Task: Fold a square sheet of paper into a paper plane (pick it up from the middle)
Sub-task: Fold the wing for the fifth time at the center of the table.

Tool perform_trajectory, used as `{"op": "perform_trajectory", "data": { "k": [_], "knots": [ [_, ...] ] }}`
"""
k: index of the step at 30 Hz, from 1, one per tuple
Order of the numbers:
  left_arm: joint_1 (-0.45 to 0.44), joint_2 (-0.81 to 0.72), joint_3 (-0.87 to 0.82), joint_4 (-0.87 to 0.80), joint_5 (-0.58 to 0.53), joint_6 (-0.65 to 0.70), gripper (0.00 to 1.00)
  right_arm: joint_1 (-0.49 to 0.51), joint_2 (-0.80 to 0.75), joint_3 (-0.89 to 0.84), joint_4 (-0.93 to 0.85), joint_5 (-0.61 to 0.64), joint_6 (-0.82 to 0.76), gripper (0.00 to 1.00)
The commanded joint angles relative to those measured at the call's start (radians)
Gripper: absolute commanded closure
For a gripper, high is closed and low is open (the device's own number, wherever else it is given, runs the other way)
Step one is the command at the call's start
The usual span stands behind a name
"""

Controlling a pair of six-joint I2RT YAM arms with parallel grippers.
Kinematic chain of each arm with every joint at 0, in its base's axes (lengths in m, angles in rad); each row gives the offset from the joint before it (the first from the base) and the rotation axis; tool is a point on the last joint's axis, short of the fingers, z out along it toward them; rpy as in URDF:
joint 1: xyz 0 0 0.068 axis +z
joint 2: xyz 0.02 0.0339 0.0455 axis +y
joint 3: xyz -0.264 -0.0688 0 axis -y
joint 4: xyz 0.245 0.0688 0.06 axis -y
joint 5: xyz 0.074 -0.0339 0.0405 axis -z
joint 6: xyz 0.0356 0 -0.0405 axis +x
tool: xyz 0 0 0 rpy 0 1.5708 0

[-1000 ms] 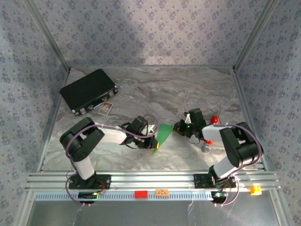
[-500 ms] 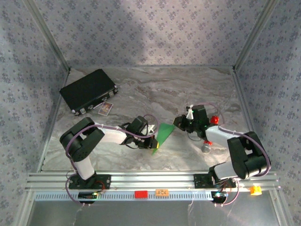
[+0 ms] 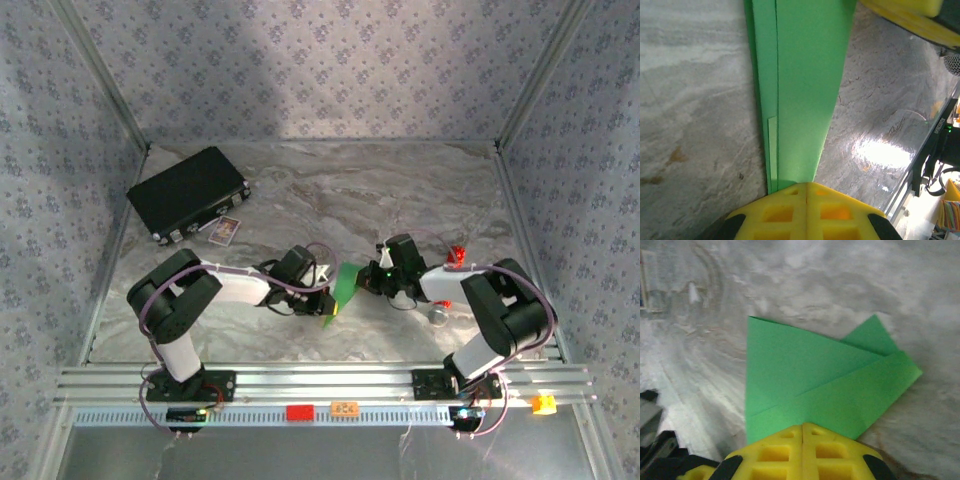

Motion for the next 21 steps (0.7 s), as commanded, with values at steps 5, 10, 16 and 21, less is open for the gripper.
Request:
{"op": "perform_trajectory", "data": {
  "k": [5,10,16,21],
  "knots": [
    [-0.009,-0.059,0.1,-0.108,-0.01,0.01,0.97,-0.001,0.021,-0.015,-0.048,0.043,-0.004,0.98],
    [-0.016,0.011,0.16,-0.091,0.012,0.014,0.95,0.001,0.025,-0.02,-0.041,0.044,0.002,0.98],
    [-0.023,0.126,0.243,-0.098,0.007,0.03,0.93,0.001,0.029,-0.027,-0.034,0.047,0.006,0.98],
    [-0.026,0.149,0.222,-0.121,-0.024,0.011,0.93,0.001,0.029,-0.034,-0.036,0.054,0.006,0.98]
  ]
}}
